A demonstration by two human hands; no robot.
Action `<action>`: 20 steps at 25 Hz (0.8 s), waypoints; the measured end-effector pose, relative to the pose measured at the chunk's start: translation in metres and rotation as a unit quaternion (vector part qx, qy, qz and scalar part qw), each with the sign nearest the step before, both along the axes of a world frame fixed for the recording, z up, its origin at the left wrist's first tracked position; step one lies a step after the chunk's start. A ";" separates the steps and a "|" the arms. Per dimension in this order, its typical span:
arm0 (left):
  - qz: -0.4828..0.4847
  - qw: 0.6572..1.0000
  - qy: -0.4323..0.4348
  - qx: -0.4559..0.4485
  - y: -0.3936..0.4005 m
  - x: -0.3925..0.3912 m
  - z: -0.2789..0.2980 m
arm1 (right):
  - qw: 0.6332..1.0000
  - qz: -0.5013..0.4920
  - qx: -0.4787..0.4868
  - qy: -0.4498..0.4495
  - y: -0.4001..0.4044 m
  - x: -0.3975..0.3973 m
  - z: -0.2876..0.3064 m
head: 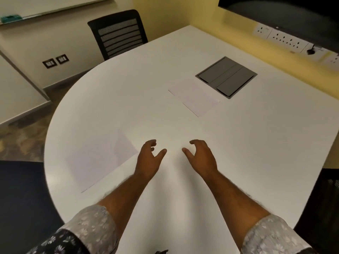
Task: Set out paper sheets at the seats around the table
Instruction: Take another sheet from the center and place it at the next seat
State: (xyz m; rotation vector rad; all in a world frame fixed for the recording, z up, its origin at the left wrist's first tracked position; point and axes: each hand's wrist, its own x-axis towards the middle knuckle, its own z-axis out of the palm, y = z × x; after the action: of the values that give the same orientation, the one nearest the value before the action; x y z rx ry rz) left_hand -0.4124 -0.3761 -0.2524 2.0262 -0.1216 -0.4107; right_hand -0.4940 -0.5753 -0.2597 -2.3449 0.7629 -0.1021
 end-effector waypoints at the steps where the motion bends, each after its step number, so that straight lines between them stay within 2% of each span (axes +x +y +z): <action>1: 0.005 1.000 0.003 0.001 -0.022 -0.001 0.001 | 1.000 0.006 0.005 -0.003 -0.018 0.000 -0.002; 6: 0.011 1.000 0.025 0.007 -0.118 -0.001 -0.005 | 0.999 0.019 0.028 -0.020 -0.108 0.011 -0.018; 10: -0.003 0.998 0.056 0.015 -0.177 0.000 -0.020 | 0.997 -0.024 0.060 -0.048 -0.175 0.027 -0.035; 15: -0.031 0.993 0.113 0.009 -0.226 0.010 -0.038 | 0.990 -0.068 0.099 -0.069 -0.238 0.052 -0.066; 20: -0.057 0.979 0.196 0.006 -0.263 0.060 -0.054 | 0.989 -0.070 0.102 -0.076 -0.276 0.084 -0.098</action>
State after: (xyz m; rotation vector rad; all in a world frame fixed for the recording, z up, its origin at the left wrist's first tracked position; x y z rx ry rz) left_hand -0.3528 -0.6393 -0.3068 1.9167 0.0079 -0.8767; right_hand -0.4097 -0.8510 -0.3573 -2.0649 0.8208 -0.2489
